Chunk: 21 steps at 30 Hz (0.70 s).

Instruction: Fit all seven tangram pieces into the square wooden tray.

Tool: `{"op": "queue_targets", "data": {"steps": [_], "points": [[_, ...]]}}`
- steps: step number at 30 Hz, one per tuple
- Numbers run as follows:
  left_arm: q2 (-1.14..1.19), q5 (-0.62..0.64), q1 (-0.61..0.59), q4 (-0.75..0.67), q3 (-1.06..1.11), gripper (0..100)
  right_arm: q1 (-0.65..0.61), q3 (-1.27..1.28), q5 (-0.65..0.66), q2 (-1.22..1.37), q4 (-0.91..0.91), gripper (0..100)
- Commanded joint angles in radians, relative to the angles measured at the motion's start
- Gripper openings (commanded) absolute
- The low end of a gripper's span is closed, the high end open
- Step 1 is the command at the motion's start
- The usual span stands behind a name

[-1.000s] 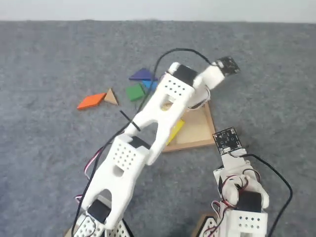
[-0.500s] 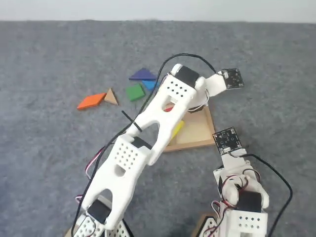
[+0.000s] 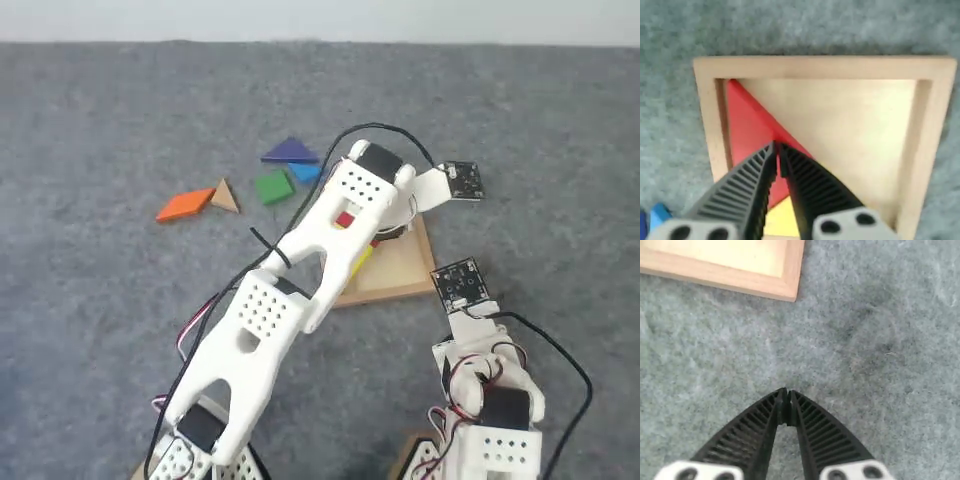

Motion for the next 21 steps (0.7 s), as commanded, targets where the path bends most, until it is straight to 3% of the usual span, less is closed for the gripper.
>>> {"op": "queue_targets", "data": {"steps": [1,6,12,21], "points": [[-0.014,-0.003,0.0,-0.018,-0.008,1,-0.004,0.017,0.008,-0.015,0.002,0.8],[-0.11,0.002,-0.005,0.038,-0.008,1,-0.004,0.017,0.008,-0.015,0.002,0.8],[-0.229,0.092,-0.032,0.089,-0.005,1,-0.004,0.017,0.008,-0.015,0.002,0.8],[-0.341,0.184,-0.189,0.141,0.001,1,-0.004,0.017,0.008,-0.015,0.002,0.8]]}}
